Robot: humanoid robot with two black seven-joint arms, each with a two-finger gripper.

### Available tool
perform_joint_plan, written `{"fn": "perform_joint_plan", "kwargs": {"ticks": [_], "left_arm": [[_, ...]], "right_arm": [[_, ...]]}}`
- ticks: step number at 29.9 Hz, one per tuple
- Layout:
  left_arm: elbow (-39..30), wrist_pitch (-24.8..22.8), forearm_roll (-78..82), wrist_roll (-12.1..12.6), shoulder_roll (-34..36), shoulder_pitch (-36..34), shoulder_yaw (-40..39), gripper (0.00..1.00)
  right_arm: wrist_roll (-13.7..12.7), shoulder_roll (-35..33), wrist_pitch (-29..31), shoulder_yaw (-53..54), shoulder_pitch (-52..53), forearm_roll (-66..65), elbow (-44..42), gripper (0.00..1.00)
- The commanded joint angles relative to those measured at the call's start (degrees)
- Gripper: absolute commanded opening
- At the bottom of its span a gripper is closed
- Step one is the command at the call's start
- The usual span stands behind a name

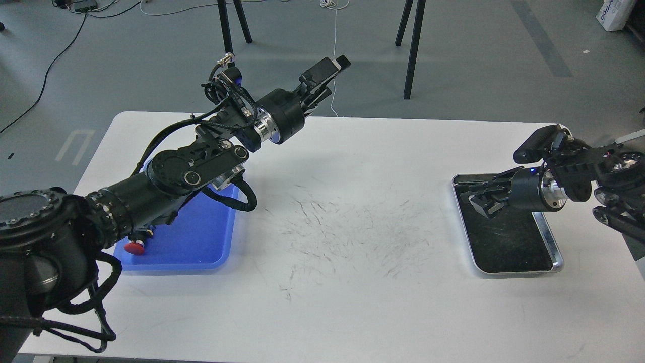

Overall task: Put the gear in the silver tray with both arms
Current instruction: 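Lower the part into the silver tray and open the right gripper, then raise the right gripper up away from the silver tray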

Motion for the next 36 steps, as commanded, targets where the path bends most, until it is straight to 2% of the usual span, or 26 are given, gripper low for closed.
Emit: {"fn": "perform_joint_plan", "kwargs": {"ticks": [1,27,28,30,32,34,36], "left_arm": [[0.1,0.0,0.1,0.0,-0.1,0.2,0.0,1.0],[0.4,0.7,0.1,0.0,-0.7,1.3,0.0,1.0],[0.4,0.7,0.1,0.0,-0.7,1.3,0.0,1.0],[0.4,0.7,0.1,0.0,-0.7,1.3,0.0,1.0],[0.4,0.7,0.1,0.0,-0.7,1.3,0.0,1.0],[0.4,0.7,0.1,0.0,-0.6,1.3,0.0,1.0],[0.4,0.7,0.1,0.0,-0.6,1.3,0.0,1.0]], "right_arm": [[0.0,-1.9,0.1,-0.6,-0.6,0.0,-0.1,0.19],[0.0,-6.2,0.7,-1.2,-7.6,-0.2,0.7,0.22],[0.0,-6.4,0.7,-1.2,-7.6,-0.2,0.7,0.26],[-0.2,-6.4,0.8,-1.1,-7.3,-0.1,0.9,0.52],[-0.2,-6.6,0.9,-1.1,-6.9,-0.1,1.0,0.69],[0.0,-7.3,1.3,-0.7,-6.5,0.1,1.1,0.82],[0.0,-7.9,1.8,-0.6,-5.6,0.3,1.8,0.89]]}}
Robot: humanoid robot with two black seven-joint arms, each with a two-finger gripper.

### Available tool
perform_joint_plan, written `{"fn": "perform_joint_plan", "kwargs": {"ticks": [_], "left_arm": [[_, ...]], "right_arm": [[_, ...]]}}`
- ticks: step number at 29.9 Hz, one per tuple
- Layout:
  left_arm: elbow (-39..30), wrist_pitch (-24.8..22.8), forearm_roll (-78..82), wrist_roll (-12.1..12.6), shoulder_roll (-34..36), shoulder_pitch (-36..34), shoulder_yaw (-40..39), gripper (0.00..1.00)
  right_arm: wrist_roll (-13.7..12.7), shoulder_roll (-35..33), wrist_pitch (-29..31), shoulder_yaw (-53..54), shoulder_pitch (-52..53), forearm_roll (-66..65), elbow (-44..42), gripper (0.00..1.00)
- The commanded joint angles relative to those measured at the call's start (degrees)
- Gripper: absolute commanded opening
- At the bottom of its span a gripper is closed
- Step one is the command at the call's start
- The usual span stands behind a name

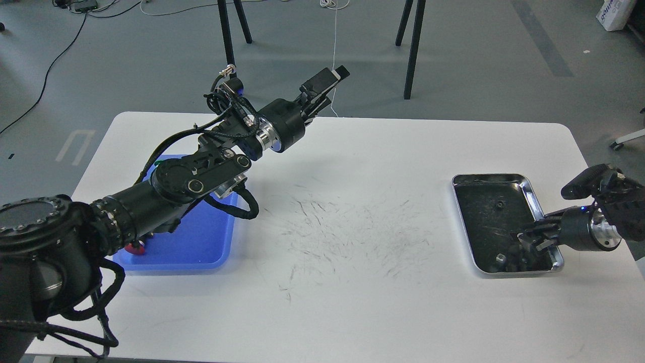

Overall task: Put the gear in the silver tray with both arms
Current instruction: 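Raise the right gripper up away from the silver tray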

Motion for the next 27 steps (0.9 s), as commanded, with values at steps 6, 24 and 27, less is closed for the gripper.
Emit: {"fn": "perform_joint_plan", "kwargs": {"ticks": [6,24,27], "left_arm": [[0.1,0.0,0.0,0.0,0.1,0.0,0.0,1.0],[0.3,-0.1,-0.9,0.0,0.1,1.7,-0.4,1.0],[0.2,0.0,-1.1,0.0,0.0,2.1,-0.7,1.0]], "right_arm": [[0.2,-2.5,5.0,0.4,2.8,3.2,5.1,0.98],[-0.2,-1.9,3.2,16.0,4.8,49.3,5.7,0.98],[-0.3,-0.9,0.6,16.0,4.1,59.0,5.6,0.98]]}}
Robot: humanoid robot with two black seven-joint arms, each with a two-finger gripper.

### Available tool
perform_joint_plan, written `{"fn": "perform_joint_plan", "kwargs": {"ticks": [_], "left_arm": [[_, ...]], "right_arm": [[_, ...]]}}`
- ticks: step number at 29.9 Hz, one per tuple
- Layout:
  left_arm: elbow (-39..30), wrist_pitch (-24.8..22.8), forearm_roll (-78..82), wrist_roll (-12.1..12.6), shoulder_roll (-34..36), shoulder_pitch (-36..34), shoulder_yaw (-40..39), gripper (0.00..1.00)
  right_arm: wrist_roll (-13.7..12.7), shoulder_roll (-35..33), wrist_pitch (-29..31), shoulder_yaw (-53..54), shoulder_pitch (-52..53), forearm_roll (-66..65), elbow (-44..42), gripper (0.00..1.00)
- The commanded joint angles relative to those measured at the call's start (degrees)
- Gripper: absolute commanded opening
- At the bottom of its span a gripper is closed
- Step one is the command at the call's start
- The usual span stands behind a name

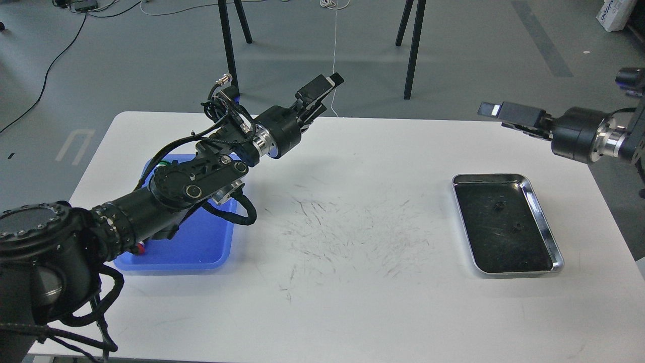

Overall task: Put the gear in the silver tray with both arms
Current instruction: 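Raise the right gripper up away from the silver tray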

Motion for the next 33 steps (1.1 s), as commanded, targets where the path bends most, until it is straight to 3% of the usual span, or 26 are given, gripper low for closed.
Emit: {"fn": "perform_joint_plan", "kwargs": {"ticks": [1,8,15,22,28,33], "left_arm": [[-0.1,0.2,-0.3,0.0,-0.3,0.6,-0.4,1.0],[0.0,3.5,-0.5,0.0,-2.7,0.7,-0.5,1.0],[1.6,1.2,-6.2,0.0,-2.1,0.9,-2.6,1.0],[6.3,-5.5,-17.2,0.0,-1.9,0.9,-3.5,1.0],[7.4,-7.9,-23.4,0.0,-0.6,1.2,-4.1,1.0],[7.4,-8.2,-25.4,0.0,0.7,3.2,-7.0,1.0]], "right_arm": [[-0.1,1.4,-3.4,0.7,-0.6,11.3,-0.2,0.98],[-0.2,3.1,-6.7,1.4,-1.5,29.8,-0.9,0.98],[-0.2,8.1,-7.7,1.5,-3.2,49.0,-6.9,0.98],[-0.3,12.3,-6.5,9.6,-9.2,57.8,-7.5,0.98],[-1.9,19.3,-6.2,22.3,-18.6,60.7,-7.5,0.98],[-2.9,24.0,-5.9,26.4,-22.5,60.7,-10.4,0.98]]}}
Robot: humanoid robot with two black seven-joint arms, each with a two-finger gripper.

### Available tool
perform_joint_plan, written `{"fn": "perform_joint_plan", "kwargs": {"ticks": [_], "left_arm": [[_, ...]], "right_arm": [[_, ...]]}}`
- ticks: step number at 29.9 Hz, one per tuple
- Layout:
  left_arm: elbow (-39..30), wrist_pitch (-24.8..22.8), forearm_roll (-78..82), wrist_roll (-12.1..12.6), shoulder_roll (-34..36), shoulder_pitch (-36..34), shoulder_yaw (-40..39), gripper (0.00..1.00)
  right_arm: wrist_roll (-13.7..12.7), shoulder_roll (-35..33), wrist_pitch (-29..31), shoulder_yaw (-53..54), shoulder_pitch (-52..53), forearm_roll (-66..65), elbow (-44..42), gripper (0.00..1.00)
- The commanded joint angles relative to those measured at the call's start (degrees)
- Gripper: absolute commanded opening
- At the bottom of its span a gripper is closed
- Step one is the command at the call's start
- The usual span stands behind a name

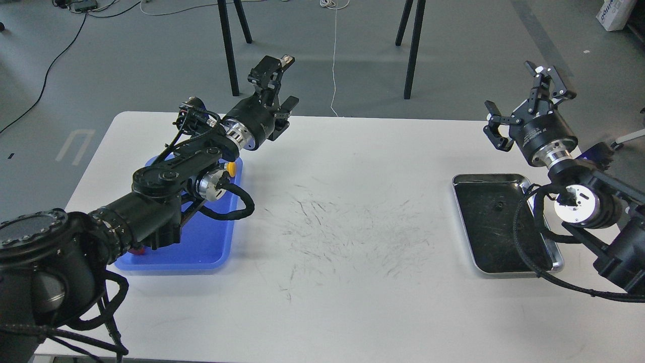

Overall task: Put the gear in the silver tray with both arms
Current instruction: 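Raise the right gripper up away from the silver tray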

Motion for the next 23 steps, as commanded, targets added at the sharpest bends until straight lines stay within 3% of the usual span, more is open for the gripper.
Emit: {"fn": "perform_joint_plan", "kwargs": {"ticks": [1,23], "left_arm": [[0.0,-0.2,-1.0,0.0,0.9,1.8,-3.2,1.0],[2.9,0.2,-0.7,0.0,0.4,6.6,-3.8,1.0]], "right_arm": [[-0.3,3.6,0.2,1.6,-2.4,0.0,-3.1,0.98],[-0.3,4.0,0.5,0.1,0.0,-1.1,-2.7,0.98]]}}
